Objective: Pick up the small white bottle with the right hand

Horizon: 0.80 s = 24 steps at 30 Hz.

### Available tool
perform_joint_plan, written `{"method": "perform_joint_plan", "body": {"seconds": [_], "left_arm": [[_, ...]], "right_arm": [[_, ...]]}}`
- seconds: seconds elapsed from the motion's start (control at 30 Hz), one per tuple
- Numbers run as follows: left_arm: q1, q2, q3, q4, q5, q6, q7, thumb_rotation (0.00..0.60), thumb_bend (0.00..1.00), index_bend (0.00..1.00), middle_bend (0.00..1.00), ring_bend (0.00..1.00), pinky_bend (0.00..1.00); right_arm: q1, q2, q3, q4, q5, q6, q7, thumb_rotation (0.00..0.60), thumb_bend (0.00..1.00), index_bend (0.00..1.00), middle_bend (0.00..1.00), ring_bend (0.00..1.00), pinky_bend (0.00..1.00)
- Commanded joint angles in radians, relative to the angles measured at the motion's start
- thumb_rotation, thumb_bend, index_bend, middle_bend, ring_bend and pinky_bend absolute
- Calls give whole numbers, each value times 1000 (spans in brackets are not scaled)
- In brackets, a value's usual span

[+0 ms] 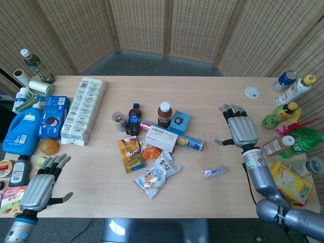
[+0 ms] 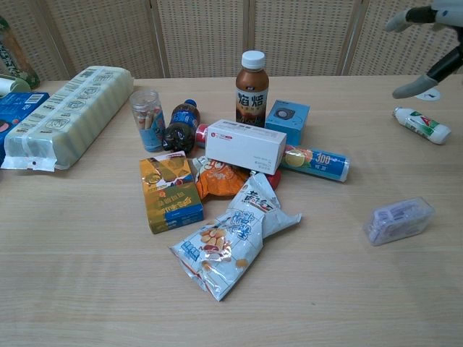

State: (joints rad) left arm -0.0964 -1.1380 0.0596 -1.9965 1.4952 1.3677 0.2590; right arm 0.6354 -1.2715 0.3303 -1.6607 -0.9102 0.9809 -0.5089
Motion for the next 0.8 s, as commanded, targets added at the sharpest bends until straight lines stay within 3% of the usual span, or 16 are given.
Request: {"method": "perform_joint_plan", "body": {"seconds": [0.03, 0.23, 0.53, 0.8], "left_arm": [[-2, 0, -2, -3, -1, -1, 5, 600, 221, 88, 19, 0, 0], [-3, -2, -3, -15, -8, -2, 24, 600, 221, 88, 19, 0, 0], [3, 1, 1, -44, -18, 7, 66, 600, 221, 88, 19, 0, 0], [1, -1, 1, -66, -16, 8, 95, 600, 222, 89, 18, 0, 0]], "right_arm": [[90, -43, 20, 103, 99, -91, -21, 470, 62, 0, 0, 0, 0], [187, -123, 18, 298, 204, -197, 1, 475, 62, 0, 0, 0, 0], [246, -244, -8, 598, 225, -320, 111, 477, 61, 0, 0, 0, 0], [241, -298, -52, 739, 251, -355, 133, 474, 62, 0, 0, 0, 0]]}}
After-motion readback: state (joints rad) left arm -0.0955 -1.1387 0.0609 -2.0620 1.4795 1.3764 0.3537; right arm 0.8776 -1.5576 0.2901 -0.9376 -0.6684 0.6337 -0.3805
